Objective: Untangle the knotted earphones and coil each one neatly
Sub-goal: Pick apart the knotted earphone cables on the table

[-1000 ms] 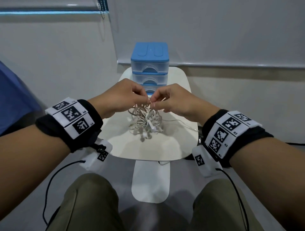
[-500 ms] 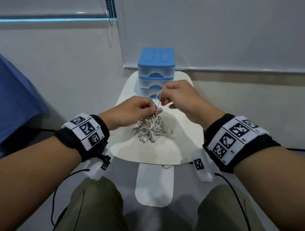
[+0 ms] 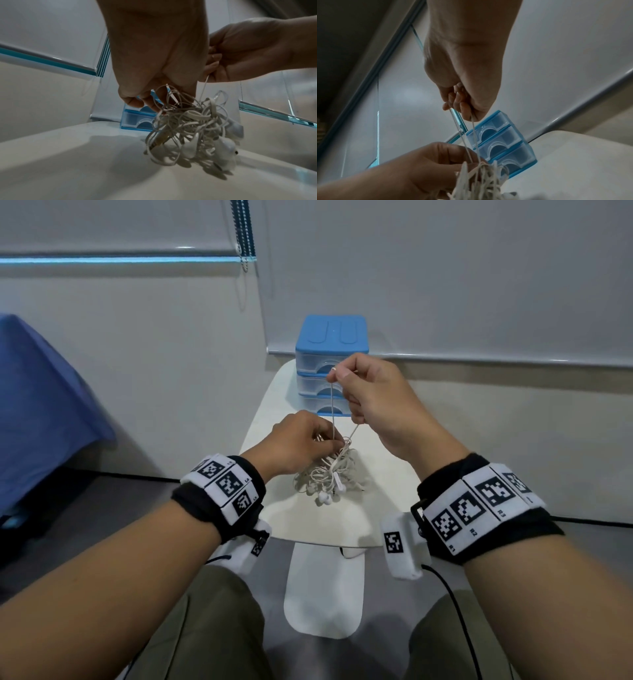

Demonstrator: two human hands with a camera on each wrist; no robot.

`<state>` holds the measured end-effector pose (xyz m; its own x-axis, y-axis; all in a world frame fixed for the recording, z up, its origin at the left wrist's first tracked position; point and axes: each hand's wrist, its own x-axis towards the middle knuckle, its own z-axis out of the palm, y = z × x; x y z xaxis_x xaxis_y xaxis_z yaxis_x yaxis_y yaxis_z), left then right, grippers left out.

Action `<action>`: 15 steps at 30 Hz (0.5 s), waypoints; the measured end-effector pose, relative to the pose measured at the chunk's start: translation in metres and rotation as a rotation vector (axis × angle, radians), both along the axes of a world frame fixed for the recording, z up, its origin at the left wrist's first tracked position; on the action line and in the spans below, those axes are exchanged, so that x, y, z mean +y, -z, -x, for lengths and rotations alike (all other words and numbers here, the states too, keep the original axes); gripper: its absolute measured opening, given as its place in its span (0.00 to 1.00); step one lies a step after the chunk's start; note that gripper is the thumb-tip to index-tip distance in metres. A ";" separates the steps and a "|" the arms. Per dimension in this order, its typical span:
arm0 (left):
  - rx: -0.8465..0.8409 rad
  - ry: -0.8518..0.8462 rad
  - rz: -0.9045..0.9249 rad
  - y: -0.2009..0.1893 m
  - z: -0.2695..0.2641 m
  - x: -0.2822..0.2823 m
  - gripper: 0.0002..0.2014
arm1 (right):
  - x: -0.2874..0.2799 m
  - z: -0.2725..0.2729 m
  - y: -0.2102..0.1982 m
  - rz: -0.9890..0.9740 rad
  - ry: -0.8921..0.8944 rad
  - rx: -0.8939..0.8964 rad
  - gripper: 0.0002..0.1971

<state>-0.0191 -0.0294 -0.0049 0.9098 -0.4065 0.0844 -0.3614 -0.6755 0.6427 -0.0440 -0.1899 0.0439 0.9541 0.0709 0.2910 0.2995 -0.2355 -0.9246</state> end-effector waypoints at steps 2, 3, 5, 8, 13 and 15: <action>-0.007 -0.022 -0.023 -0.001 0.003 -0.001 0.05 | -0.003 0.003 0.003 0.147 -0.004 -0.134 0.08; -0.012 -0.028 -0.033 -0.001 0.004 -0.001 0.06 | -0.004 0.005 0.003 0.214 -0.005 -0.188 0.07; -0.023 -0.017 -0.063 -0.003 0.007 -0.004 0.05 | -0.004 0.007 0.004 0.288 0.008 -0.264 0.06; -0.052 0.004 -0.158 -0.011 0.013 -0.009 0.06 | 0.000 0.010 0.008 0.341 0.057 -0.354 0.05; -0.093 0.012 -0.207 -0.017 0.017 -0.008 0.11 | 0.008 0.013 0.023 0.363 -0.052 -0.243 0.04; -0.079 0.029 -0.206 -0.013 0.016 -0.005 0.12 | 0.005 0.013 0.025 0.372 -0.047 -0.173 0.05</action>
